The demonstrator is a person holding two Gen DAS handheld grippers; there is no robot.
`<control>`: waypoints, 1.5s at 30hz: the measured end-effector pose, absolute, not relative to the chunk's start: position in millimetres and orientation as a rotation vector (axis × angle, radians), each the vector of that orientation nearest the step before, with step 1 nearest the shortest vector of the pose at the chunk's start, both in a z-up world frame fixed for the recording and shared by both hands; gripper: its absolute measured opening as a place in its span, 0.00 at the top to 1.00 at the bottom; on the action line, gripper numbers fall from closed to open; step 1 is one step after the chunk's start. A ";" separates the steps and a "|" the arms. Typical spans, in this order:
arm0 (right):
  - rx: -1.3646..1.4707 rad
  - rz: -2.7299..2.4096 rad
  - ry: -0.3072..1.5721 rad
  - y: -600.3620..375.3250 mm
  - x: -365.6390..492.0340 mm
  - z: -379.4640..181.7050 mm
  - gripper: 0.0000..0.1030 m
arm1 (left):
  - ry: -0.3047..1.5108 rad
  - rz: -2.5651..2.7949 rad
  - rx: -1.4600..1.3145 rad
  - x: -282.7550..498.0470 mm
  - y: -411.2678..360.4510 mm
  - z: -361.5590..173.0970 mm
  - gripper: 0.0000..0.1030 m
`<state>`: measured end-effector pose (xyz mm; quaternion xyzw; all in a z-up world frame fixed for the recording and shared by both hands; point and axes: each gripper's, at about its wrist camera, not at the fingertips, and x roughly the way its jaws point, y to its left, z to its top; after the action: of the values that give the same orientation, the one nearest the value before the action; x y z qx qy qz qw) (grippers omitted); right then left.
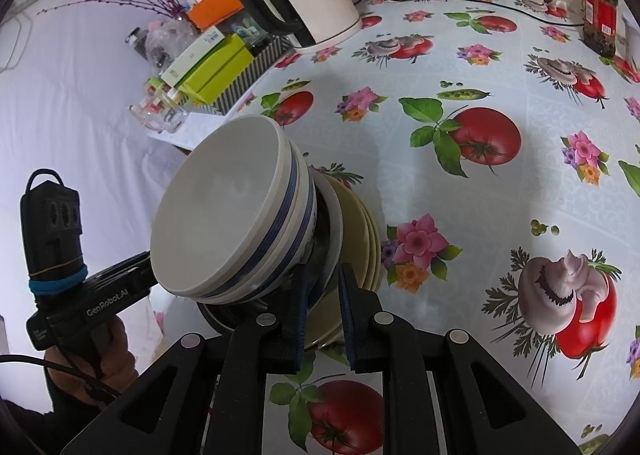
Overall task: Organize plates and bowls
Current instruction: 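Lower the bowl stack onto the beige plates with both grippers, then open both grippers and withdraw them from the bowl stack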
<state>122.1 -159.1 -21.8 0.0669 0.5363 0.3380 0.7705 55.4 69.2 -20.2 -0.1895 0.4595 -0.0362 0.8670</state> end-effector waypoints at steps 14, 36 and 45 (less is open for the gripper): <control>0.140 0.728 1.156 -162.7 116.3 -18.1 0.79 | 0.953 -0.077 -0.406 50.5 71.9 -18.5 0.87; 0.055 0.724 1.085 -165.2 85.6 8.3 0.53 | 0.923 -0.039 -0.345 17.7 56.7 2.9 0.87; -0.053 0.723 1.027 -155.9 64.1 22.2 0.45 | 0.918 -0.019 -0.307 5.3 45.3 8.9 0.87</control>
<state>64.1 -155.9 22.2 -0.0249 0.4804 0.3382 0.8088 5.3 45.3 8.9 -0.1473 0.4412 -0.0089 0.8852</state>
